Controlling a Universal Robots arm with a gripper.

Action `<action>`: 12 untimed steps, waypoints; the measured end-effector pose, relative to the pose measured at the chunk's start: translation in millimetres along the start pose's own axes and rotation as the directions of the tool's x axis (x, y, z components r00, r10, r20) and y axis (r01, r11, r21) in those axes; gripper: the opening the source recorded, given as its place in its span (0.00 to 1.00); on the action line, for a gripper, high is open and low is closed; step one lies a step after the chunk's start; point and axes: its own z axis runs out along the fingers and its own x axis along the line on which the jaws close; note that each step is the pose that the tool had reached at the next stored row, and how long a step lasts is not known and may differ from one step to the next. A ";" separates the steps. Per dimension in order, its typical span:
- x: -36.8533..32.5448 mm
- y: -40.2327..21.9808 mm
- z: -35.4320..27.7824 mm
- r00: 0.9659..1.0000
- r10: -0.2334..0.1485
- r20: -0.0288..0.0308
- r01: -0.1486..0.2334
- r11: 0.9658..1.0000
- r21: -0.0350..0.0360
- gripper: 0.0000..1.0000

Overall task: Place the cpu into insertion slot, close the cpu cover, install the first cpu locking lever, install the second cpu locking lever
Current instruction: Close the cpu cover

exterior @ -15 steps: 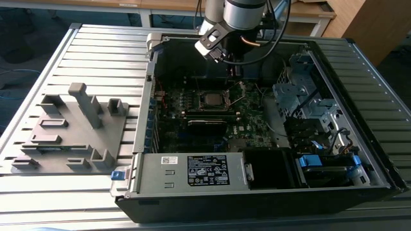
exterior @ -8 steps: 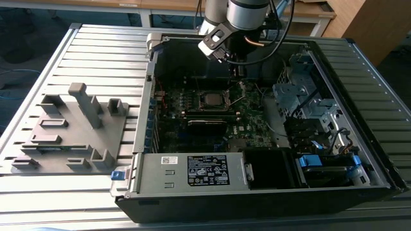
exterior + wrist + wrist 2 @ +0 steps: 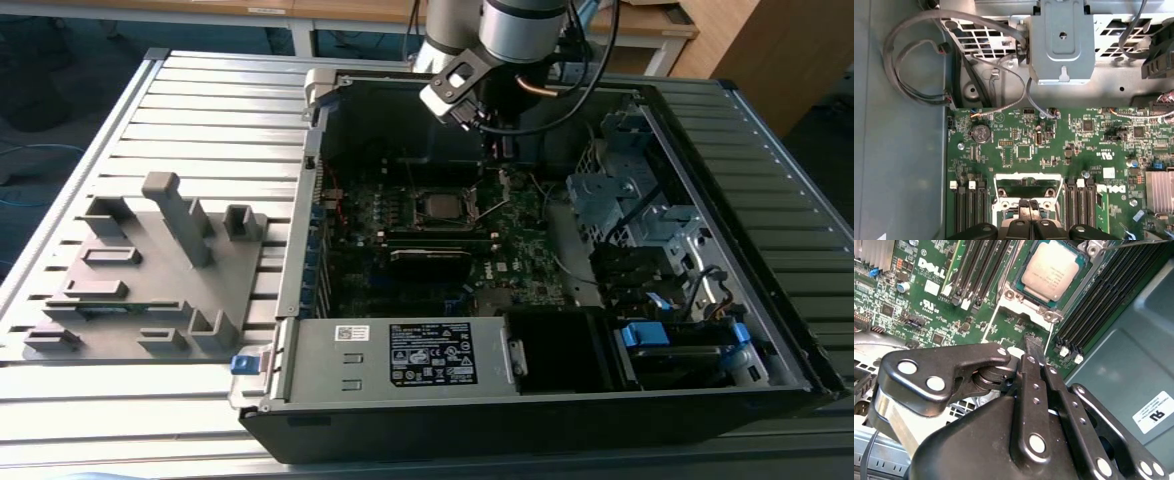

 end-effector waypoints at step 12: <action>0.3 10.1 0.4 1.000 0.000 0.000 0.000 1.000 0.000 0.11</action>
